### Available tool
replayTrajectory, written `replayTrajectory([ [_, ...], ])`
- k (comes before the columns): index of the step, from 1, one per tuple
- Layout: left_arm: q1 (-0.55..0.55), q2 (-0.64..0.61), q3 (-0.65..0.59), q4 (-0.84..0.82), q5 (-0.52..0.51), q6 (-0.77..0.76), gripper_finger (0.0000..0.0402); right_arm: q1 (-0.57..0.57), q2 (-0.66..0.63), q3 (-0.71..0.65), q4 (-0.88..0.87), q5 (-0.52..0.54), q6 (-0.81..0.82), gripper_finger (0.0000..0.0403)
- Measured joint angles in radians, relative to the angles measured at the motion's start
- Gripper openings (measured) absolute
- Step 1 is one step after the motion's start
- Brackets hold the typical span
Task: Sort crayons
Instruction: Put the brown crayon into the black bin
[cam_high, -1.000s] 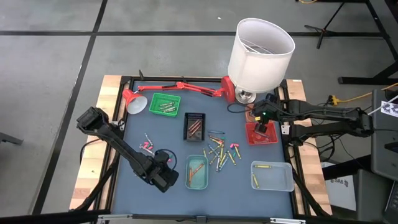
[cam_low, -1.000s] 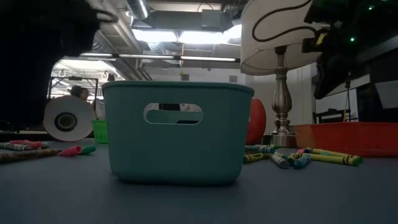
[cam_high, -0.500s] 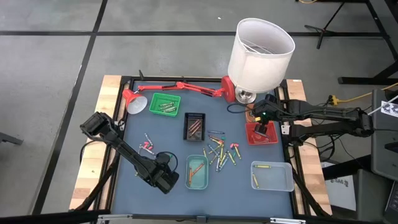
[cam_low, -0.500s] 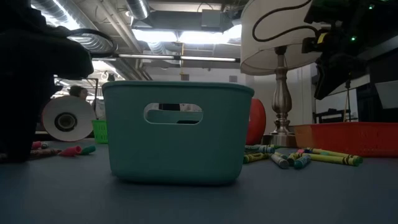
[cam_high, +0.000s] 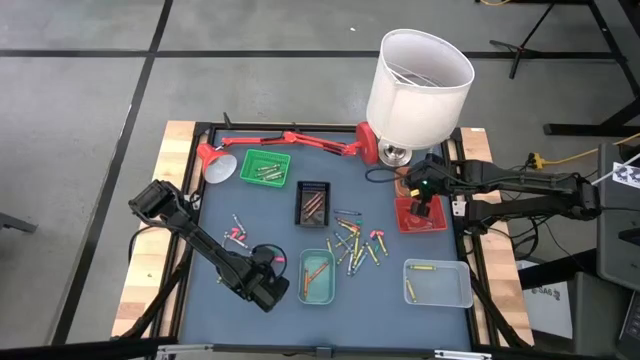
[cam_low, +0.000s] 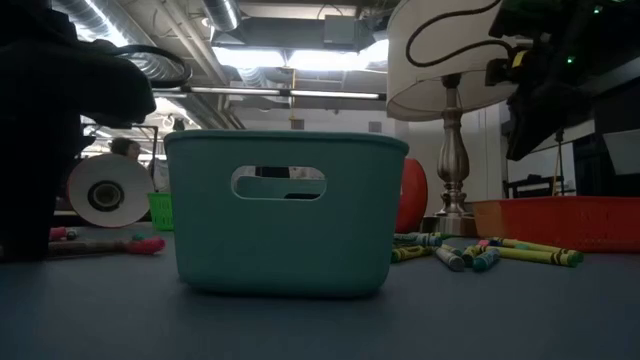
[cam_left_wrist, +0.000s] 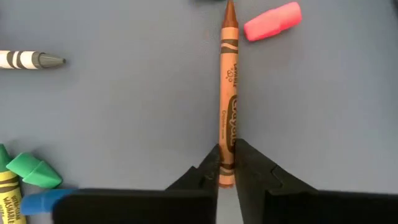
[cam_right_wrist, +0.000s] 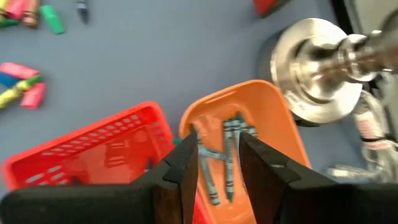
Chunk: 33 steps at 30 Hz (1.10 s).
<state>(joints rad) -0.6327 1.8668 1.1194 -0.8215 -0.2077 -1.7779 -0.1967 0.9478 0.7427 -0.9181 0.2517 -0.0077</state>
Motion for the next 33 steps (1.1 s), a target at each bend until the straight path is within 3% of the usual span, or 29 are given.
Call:
replayTrajectory([
  [10, 0.0, 0.0, 0.0, -0.003, -0.013, 0.031, 0.0006, 0.0, 0.0, 0.001, 0.0, -0.128, -0.001, 0.0115],
  [17, 0.0, -0.035, -0.005, -0.019, -0.014, 0.036, 0.0003, 0.0, 0.0, 0.001, 0.009, -0.296, 0.005, 0.0115],
  [26, 0.0, -0.143, -0.005, -0.008, -0.011, 0.086, 0.0003, 0.001, 0.0, 0.001, 0.285, -0.461, 0.082, 0.0115],
  [33, 0.022, -0.222, -0.004, 0.029, -0.03, 0.198, 0.0004, 0.001, 0.0, 0.001, 0.436, -0.48, 0.085, 0.0115],
])
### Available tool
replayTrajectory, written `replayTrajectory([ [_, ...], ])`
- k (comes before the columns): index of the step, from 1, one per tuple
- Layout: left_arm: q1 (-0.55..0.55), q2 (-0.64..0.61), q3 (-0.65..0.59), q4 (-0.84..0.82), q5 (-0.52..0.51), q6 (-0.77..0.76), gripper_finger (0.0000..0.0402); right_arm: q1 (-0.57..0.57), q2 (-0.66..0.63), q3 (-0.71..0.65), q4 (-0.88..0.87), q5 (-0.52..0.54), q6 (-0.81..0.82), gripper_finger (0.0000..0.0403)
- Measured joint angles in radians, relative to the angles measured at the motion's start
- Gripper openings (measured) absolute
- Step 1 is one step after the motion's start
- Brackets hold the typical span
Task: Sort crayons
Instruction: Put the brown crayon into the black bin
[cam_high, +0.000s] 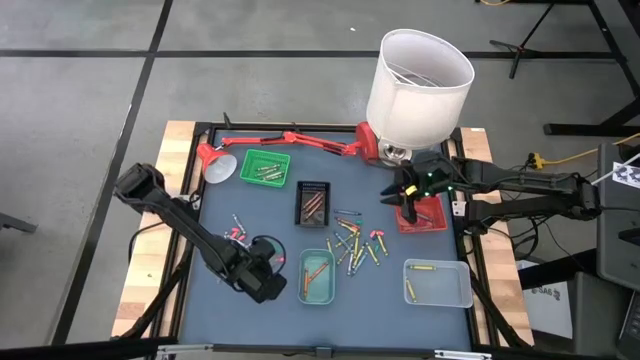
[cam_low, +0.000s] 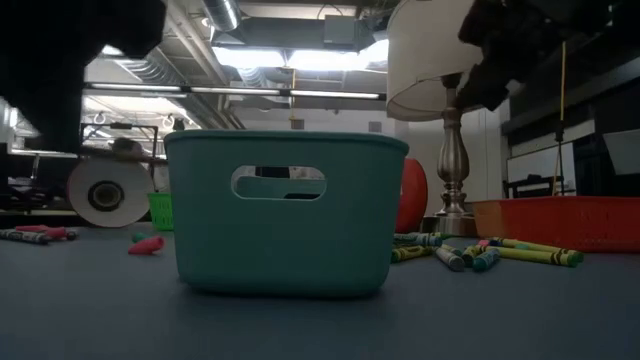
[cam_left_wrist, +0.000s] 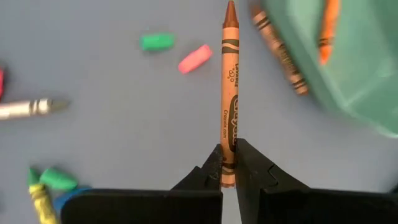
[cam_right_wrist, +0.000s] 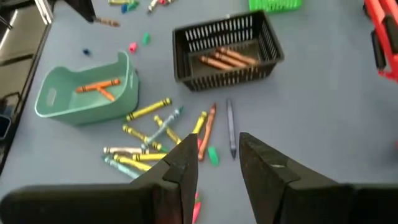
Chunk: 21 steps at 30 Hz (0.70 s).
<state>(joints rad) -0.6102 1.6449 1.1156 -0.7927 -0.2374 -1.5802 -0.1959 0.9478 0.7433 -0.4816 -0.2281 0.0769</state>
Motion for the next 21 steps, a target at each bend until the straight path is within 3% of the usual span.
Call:
replayTrajectory([
  [9, 0.11, -0.025, 0.001, 0.148, -0.118, 0.271, 0.0004, 0.0, 0.006, 0.0, 0.026, 0.0, 0.0, 0.0115],
  [21, 0.349, -0.025, 0.002, 0.284, -0.134, 0.607, 0.0005, 0.036, 0.131, 0.0, 0.096, 0.0, 0.0, 0.0115],
])
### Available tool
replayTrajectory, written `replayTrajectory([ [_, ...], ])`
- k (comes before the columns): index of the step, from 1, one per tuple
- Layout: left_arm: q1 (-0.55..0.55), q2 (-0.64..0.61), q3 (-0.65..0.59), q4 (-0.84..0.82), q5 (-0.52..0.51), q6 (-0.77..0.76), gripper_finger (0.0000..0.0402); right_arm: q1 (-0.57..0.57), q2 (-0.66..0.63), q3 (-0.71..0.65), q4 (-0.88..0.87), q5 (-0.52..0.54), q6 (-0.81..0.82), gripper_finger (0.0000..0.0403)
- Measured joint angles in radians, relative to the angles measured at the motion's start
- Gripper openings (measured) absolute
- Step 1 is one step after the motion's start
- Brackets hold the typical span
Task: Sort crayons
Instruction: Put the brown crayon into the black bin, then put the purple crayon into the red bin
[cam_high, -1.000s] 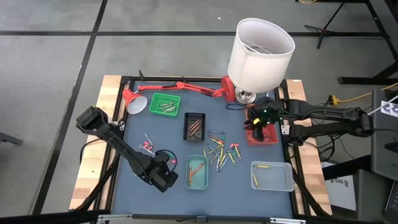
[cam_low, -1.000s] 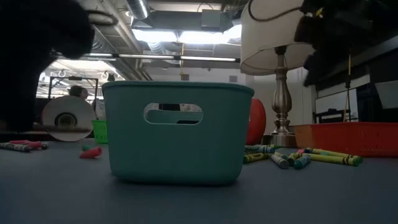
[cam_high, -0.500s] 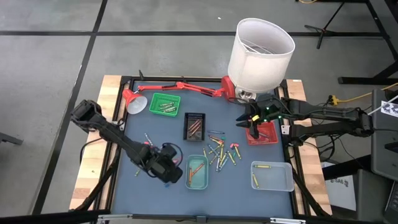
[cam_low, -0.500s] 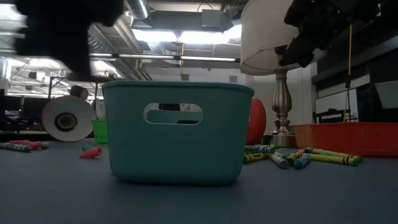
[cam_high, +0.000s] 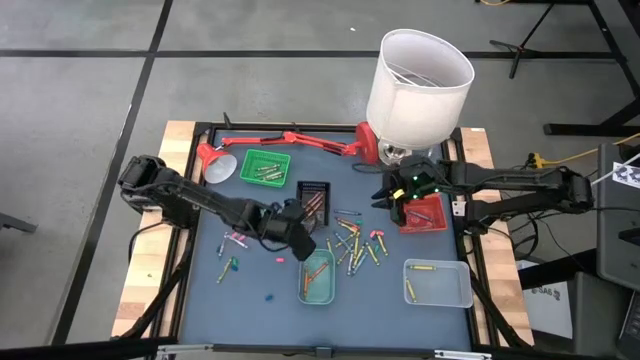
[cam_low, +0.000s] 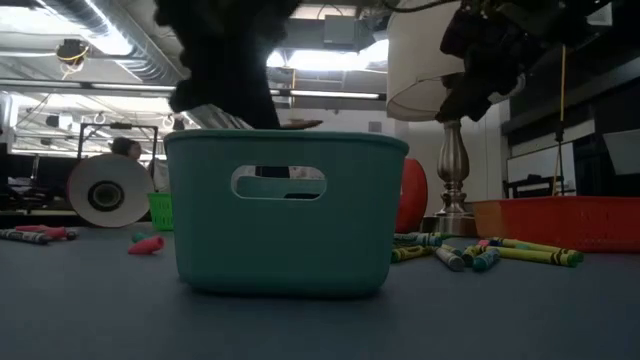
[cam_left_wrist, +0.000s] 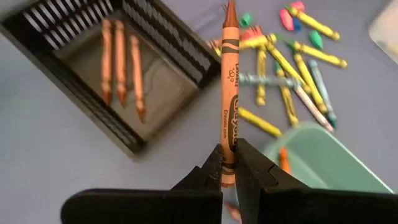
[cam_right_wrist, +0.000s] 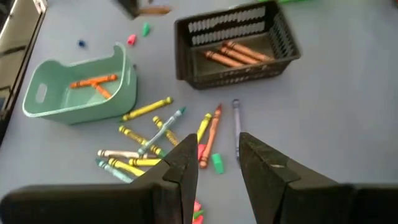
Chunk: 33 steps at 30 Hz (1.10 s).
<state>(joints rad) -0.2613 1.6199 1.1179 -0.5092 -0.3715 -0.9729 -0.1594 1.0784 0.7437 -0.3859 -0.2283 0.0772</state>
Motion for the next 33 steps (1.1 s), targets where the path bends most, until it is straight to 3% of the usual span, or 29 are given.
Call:
replayTrajectory([
  [4, 0.059, 0.0, 0.0, 0.004, 0.0, 0.057, 0.0005, 0.035, 0.065, 0.0, 0.039, 0.006, 0.0, 0.0115],
  [13, 0.149, 0.0, 0.0, 0.005, -0.002, 0.12, 0.0005, 0.075, 0.225, 0.0, 0.163, 0.15, 0.0, 0.0115],
  [22, 0.181, 0.003, 0.0, 0.005, -0.005, 0.22, 0.0008, 0.075, 0.376, 0.0, 0.244, 0.168, -0.001, 0.0115],
  [33, 0.181, 0.003, 0.0, 0.006, -0.006, 0.253, 0.0094, 0.074, 0.502, 0.0, 0.313, 0.169, -0.003, 0.0115],
])
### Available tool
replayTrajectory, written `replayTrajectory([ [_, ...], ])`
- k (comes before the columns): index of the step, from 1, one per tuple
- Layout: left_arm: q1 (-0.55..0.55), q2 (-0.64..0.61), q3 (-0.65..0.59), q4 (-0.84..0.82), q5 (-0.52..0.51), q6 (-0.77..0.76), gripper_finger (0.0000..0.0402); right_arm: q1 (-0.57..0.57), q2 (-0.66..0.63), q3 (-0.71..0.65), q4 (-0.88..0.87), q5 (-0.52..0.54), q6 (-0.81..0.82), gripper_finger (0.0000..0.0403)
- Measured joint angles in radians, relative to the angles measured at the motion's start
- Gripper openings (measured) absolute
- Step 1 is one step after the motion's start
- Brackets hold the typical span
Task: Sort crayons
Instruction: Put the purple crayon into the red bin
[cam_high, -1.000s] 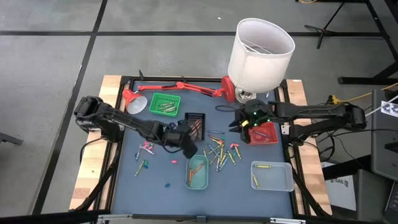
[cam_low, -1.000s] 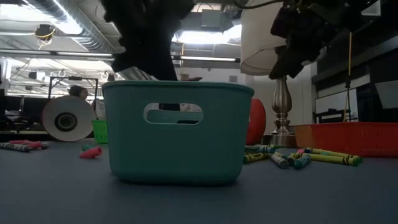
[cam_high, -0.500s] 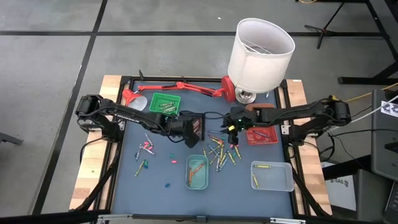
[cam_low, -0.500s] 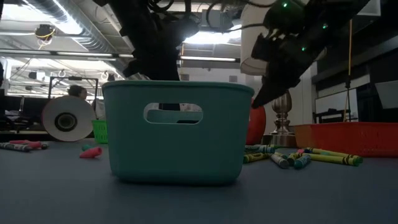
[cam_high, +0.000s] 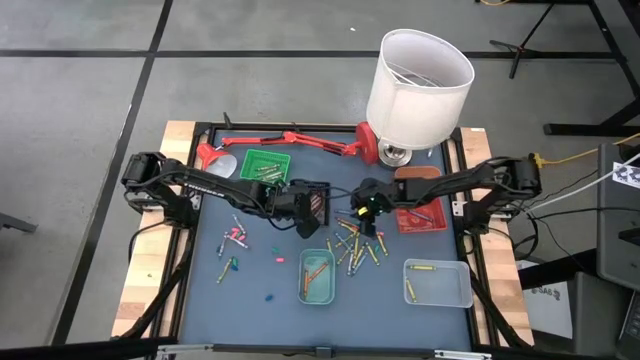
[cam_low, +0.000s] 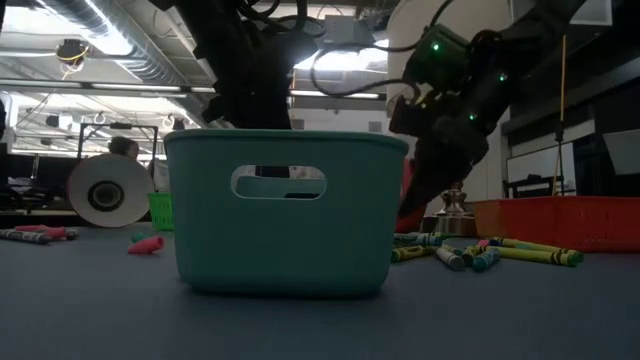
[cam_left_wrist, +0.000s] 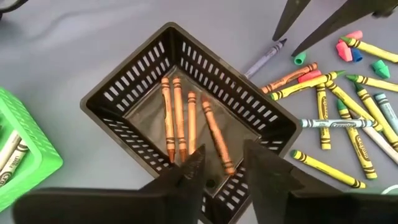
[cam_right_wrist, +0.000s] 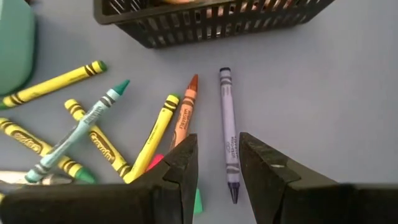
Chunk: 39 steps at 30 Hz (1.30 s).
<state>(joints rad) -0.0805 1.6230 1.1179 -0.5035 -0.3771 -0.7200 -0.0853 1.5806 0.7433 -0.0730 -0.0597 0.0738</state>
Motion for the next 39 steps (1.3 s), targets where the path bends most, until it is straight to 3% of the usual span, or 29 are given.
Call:
replayTrajectory([
  [9, 0.0, 0.0, 0.0, 0.0, -0.007, -0.002, 0.0117, 0.0, 0.073, 0.0, 0.028, 0.026, -0.001, 0.0115],
  [19, 0.0, 0.0, 0.0, -0.001, -0.007, -0.002, 0.0108, 0.0, 0.116, 0.002, 0.032, 0.031, -0.002, 0.0115],
  [23, 0.0, 0.0, 0.0, -0.018, -0.001, -0.002, 0.0104, 0.0, 0.116, 0.002, 0.031, 0.046, -0.001, 0.0096],
  [32, -0.001, -0.053, 0.0, -0.115, 0.181, 0.018, 0.0089, 0.0, 0.118, 0.002, 0.028, 0.051, -0.001, 0.0019],
  [39, -0.04, -0.145, 0.0, -0.262, 0.271, 0.015, 0.0082, 0.0, 0.116, 0.002, 0.026, 0.051, -0.001, 0.0017],
])
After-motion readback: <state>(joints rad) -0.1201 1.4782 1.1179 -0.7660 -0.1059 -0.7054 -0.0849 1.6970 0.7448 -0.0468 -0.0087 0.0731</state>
